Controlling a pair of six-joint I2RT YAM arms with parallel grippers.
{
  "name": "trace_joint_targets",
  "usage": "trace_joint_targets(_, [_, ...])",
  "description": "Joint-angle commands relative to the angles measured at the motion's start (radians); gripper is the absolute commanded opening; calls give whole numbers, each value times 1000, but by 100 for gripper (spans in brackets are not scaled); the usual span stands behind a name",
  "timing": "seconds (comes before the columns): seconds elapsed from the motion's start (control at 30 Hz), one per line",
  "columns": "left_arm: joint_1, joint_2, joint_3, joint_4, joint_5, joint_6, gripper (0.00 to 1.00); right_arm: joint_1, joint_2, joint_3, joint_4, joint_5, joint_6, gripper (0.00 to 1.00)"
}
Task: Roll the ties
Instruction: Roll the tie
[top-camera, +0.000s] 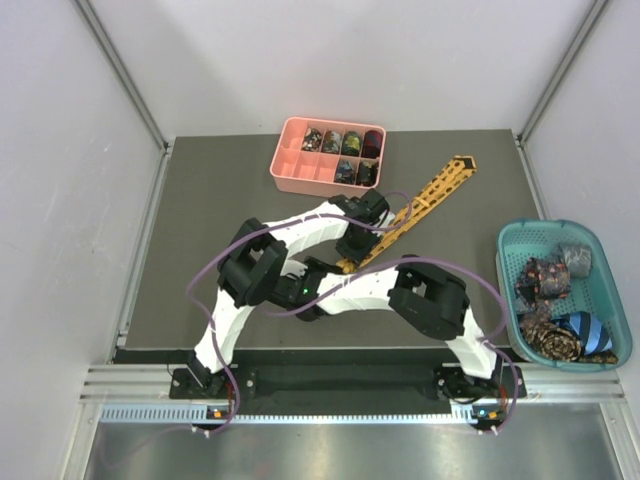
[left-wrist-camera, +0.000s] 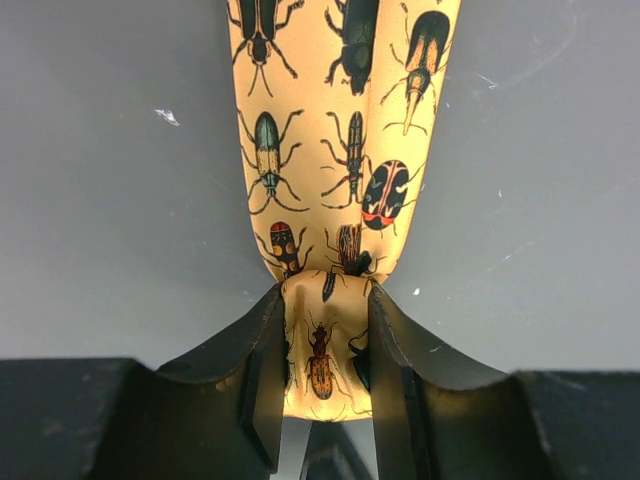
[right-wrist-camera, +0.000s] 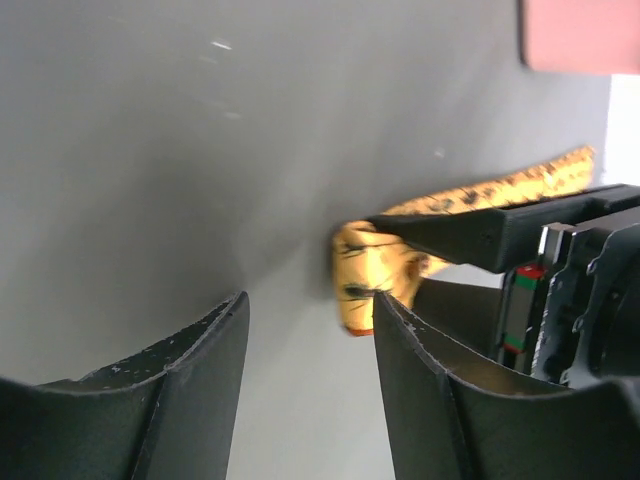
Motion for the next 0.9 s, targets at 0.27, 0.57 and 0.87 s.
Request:
trace_joint_targets(0.27, [-17, 182, 9, -282, 75, -6, 22, -86, 76, 60, -96, 121, -5, 53])
trace_joint_targets(0.57, [-17, 199, 44, -315, 64, 2, 22, -124, 162, 95, -159, 118, 33, 35])
trace_joint_targets(0.87, [-16, 133, 47, -265, 69, 9, 32, -139, 153, 121, -214, 110, 99, 0])
